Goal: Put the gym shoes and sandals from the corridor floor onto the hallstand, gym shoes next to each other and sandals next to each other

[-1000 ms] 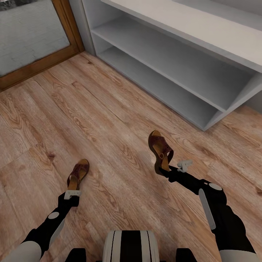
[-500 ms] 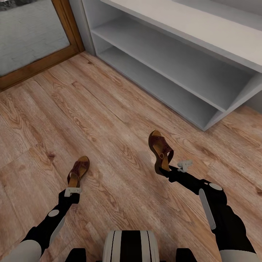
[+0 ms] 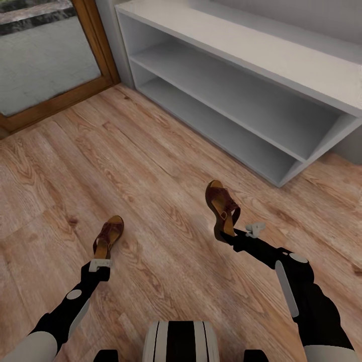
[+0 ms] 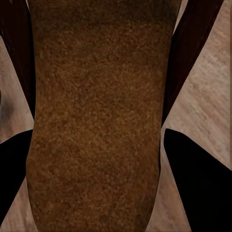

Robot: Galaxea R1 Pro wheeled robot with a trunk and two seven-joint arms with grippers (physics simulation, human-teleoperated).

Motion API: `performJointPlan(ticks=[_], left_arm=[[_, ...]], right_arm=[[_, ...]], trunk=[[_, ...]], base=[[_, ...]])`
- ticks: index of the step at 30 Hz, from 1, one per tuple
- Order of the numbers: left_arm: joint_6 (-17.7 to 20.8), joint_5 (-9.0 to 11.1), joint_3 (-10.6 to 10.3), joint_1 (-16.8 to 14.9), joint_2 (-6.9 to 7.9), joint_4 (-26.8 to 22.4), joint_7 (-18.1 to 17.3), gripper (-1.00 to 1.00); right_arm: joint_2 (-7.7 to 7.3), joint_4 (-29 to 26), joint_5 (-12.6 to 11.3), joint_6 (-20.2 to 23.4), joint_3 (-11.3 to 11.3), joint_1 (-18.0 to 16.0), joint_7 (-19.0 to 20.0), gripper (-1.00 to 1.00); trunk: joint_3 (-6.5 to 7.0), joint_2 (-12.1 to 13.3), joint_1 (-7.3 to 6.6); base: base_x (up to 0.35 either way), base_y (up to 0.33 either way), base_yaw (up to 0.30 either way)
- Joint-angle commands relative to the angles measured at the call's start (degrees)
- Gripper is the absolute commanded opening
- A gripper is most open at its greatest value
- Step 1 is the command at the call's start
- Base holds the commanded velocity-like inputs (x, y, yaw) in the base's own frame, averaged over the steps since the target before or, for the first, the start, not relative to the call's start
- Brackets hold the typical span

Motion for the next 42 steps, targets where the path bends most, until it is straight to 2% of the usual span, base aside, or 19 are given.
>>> performJointPlan(ticks=[1, 10, 26, 31, 34, 35, 38, 42], left_arm=[[-0.2, 0.1, -0.3, 0.0, 0.06, 0.0, 0.0, -1.00], [-0.2, 0.2, -0.2, 0.0, 0.06, 0.0, -0.1, -1.00], [-0.1, 0.6, -0.2, 0.0, 0.10, -0.2, 0.0, -1.00], [1.3, 0.9, -0.2, -0.1, 0.13, -2.9, 0.0, -1.00], [8.7, 0.9, -0.4, -0.4, -0.03, -8.8, 0.0, -1.00], [18.5, 0.9, -0.2, -0.2, -0.10, -17.8, -0.1, -1.00], [22.0, 0.9, -0.2, 0.0, -0.06, -22.5, 0.0, -1.00], [23.1, 0.9, -0.2, 0.1, -0.03, -22.7, 0.0, -1.00]], right_arm=[[0.00, 0.0, -0.4, 0.5, 0.0, 0.0, 0.1, -1.00], [0.07, 0.0, -0.4, 0.5, 0.0, 0.0, 0.1, -1.00], [0.36, 0.1, -0.4, 0.2, 0.2, 0.0, 0.1, -1.00], [0.50, 0.6, -0.4, 0.1, 0.3, 0.0, 0.1, -1.00], [0.52, 1.2, -0.3, -0.1, 0.4, 0.0, 0.1, -1.00], [0.52, 1.5, -0.1, -0.3, 0.4, 0.0, 0.1, -1.00], [0.52, 2.9, 0.0, -2.1, 0.5, 0.0, 0.1, -1.00], [0.60, 4.6, 0.2, -5.2, 0.5, 0.0, -0.2, -1.00]], trunk=[[0.20, 0.0, -0.03], [2.31, 0.1, -0.26], [7.21, 0.3, -0.67], [8.76, 0.4, -0.80], [9.69, 0.4, -0.88], [10.00, 0.5, -0.91], [10.93, 0.5, -0.98], [12.18, 0.6, -1.09]], base=[[0.000, 0.000, 0.000], [0.000, 0.000, 0.000], [0.000, 0.000, 0.000], [0.000, 0.000, 0.000], [0.000, 0.000, 0.000], [0.000, 0.000, 0.000], [0.000, 0.000, 0.000], [0.000, 0.000, 0.000]])
